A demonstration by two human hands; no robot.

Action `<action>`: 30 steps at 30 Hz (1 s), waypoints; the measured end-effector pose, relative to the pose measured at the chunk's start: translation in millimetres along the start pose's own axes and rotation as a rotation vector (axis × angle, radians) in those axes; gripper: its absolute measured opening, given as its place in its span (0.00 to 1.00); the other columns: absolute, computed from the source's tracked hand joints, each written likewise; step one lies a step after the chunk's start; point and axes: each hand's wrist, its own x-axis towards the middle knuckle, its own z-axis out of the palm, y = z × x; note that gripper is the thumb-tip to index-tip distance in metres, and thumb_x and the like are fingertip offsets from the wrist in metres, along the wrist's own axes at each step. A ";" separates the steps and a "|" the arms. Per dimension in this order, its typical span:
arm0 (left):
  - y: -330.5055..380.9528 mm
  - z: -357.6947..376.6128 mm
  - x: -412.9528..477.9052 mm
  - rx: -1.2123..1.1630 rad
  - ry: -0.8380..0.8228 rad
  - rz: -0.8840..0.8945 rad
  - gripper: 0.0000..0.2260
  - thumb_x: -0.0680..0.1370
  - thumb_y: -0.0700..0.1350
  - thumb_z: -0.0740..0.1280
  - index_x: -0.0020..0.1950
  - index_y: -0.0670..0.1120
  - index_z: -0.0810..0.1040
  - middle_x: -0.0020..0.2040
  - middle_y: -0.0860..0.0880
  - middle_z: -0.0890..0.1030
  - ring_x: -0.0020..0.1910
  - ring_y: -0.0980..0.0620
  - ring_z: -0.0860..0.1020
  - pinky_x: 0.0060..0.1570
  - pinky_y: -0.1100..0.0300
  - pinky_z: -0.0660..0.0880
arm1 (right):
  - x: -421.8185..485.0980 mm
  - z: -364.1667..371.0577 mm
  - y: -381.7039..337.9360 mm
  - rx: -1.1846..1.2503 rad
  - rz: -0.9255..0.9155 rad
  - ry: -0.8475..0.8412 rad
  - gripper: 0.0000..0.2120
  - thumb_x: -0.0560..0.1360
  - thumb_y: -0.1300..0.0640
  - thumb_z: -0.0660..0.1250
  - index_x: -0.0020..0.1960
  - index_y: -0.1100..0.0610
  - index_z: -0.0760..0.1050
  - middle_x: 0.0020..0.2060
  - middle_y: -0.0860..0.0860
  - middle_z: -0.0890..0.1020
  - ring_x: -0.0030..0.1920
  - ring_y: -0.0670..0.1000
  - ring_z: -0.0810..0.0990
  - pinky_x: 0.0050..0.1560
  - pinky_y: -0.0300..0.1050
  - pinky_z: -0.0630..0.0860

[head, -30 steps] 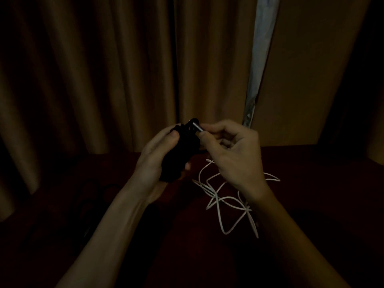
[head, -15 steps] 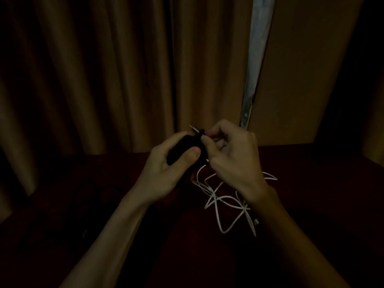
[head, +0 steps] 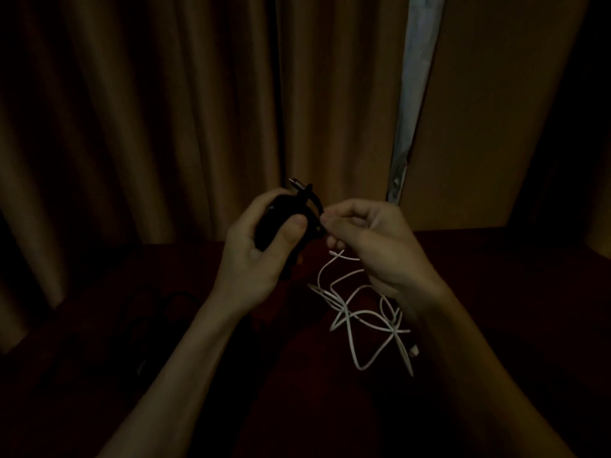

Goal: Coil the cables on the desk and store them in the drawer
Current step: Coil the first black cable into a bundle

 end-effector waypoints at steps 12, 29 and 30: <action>-13.4 3.6 -2.8 0.147 -0.016 -0.058 0.15 0.79 0.51 0.72 0.64 0.50 0.79 0.54 0.53 0.84 0.47 0.53 0.84 0.44 0.59 0.78 | 2.0 -3.3 -1.2 -0.029 0.018 0.074 0.07 0.79 0.65 0.69 0.58 0.61 0.79 0.48 0.58 0.85 0.44 0.45 0.86 0.46 0.34 0.79; -21.5 0.7 -5.6 0.292 -0.038 -0.087 0.19 0.72 0.51 0.78 0.62 0.56 0.79 0.55 0.63 0.82 0.56 0.65 0.80 0.51 0.73 0.73 | 9.3 -12.7 23.8 -0.224 0.087 -0.016 0.06 0.78 0.65 0.71 0.50 0.55 0.82 0.41 0.52 0.85 0.42 0.47 0.84 0.47 0.40 0.80; -21.7 1.4 -6.0 0.309 -0.039 -0.101 0.21 0.72 0.52 0.78 0.62 0.56 0.79 0.56 0.62 0.82 0.56 0.65 0.79 0.51 0.73 0.73 | 9.8 -13.7 24.1 -0.268 0.095 -0.027 0.06 0.78 0.63 0.71 0.52 0.54 0.81 0.45 0.52 0.85 0.46 0.48 0.85 0.50 0.40 0.80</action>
